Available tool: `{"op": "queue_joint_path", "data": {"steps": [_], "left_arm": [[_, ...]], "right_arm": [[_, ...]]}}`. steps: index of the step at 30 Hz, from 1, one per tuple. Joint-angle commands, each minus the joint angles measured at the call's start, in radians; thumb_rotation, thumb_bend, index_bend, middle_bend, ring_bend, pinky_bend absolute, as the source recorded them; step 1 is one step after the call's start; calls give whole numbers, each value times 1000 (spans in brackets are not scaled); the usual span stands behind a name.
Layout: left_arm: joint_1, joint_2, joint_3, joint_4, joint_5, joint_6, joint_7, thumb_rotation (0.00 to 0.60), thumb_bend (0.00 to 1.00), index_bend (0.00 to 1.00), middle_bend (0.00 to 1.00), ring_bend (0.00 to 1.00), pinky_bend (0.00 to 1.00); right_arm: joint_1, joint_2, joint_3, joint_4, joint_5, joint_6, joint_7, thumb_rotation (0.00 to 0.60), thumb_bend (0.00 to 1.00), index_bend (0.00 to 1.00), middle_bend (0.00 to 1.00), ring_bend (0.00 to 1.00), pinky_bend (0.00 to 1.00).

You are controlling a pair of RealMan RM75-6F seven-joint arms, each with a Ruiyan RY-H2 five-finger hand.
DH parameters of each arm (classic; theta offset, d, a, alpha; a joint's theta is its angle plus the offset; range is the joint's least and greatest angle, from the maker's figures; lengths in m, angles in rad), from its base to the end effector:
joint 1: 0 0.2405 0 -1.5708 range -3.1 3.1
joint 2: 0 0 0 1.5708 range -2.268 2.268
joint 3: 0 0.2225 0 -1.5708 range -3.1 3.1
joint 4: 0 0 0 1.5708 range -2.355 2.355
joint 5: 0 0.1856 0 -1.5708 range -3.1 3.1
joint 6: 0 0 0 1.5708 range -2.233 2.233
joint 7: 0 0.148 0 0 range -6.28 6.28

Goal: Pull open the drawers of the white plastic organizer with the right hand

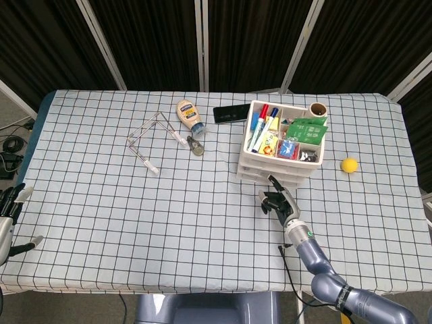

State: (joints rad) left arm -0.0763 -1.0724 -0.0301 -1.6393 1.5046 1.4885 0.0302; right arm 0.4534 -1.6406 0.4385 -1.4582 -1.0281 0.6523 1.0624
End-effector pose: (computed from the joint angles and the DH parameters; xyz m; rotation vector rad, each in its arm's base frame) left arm -0.2721 0.1743 0.1751 -1.4076 -0.8797 -0.8565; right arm -0.1711 -0.3007 -0.0154 0.3959 -2.5695 1.5089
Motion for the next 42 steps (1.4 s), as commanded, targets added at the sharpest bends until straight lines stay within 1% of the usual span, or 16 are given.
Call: {"op": "queue_joint_path", "data": {"steps": [1, 26, 42], "left_arm": [[0, 0, 0, 0, 0, 0, 0, 600, 24, 0, 0, 0, 0], [-2, -1, 4, -6, 2, -6, 13, 600, 24, 0, 0, 0, 0], [-6, -1, 5, -9, -5, -17, 23, 600, 24, 0, 0, 0, 0]], "right_arm": [[1, 2, 6, 2, 1, -12, 7, 600, 419, 149, 885, 891, 812], [-21, 9, 6, -25, -30, -36, 22, 600, 419, 159, 885, 891, 812], [-46, 38, -1, -59, -77, -40, 54, 600, 419, 171, 885, 891, 812]]}}
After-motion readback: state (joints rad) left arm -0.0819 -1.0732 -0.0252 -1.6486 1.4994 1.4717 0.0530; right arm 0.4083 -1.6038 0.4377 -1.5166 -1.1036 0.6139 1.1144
